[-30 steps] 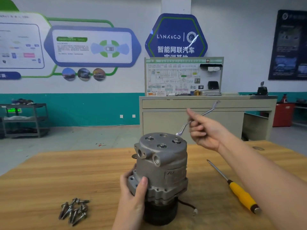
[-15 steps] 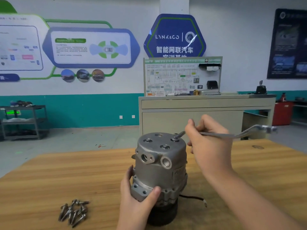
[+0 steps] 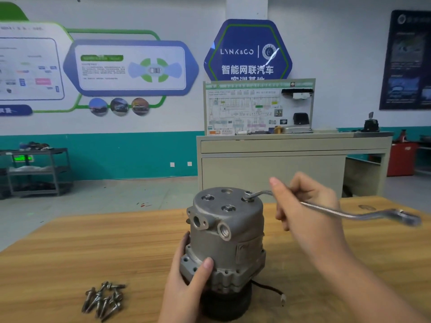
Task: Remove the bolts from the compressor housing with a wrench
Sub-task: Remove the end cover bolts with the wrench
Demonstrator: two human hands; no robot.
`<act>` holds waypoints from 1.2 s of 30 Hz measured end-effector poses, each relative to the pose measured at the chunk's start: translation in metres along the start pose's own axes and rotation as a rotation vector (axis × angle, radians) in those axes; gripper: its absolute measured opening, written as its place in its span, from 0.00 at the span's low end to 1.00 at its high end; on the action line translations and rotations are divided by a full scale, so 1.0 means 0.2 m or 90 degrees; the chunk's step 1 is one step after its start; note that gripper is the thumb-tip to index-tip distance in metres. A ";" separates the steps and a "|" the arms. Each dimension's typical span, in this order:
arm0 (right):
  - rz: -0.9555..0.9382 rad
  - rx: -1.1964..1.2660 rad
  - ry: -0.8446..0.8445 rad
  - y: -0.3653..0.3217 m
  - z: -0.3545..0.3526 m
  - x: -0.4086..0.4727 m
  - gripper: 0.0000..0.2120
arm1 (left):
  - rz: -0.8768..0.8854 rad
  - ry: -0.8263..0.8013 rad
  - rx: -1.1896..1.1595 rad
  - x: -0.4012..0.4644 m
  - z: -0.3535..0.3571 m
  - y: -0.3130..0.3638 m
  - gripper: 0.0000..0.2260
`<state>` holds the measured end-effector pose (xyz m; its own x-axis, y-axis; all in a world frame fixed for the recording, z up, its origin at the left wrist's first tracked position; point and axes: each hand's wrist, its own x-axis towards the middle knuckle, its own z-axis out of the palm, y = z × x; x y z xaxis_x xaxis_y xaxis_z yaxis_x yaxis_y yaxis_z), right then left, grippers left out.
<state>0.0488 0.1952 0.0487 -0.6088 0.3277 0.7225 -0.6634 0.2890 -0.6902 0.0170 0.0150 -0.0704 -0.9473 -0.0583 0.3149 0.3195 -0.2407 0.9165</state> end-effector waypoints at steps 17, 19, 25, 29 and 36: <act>0.479 0.550 -0.098 0.11 0.06 0.43 0.18 | 0.046 -0.069 -0.017 0.01 -0.01 0.01 0.37; 0.348 0.421 -0.011 0.08 0.04 0.36 0.18 | 0.075 -0.060 0.021 0.01 -0.02 0.00 0.39; -0.019 0.055 0.075 0.03 0.06 0.13 0.22 | 0.127 -0.020 0.149 -0.01 0.01 -0.01 0.43; -0.222 -0.078 0.061 0.02 0.11 0.07 0.23 | 0.144 0.004 0.187 -0.03 0.03 0.00 0.42; -0.271 -0.168 0.045 0.03 0.15 0.06 0.22 | 0.151 0.007 0.223 -0.02 0.02 0.00 0.48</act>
<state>0.0242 0.1751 0.0545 -0.2713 0.1880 0.9440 -0.7087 0.6246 -0.3280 0.0213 0.0198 -0.0697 -0.8464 -0.0836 0.5259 0.5149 0.1237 0.8483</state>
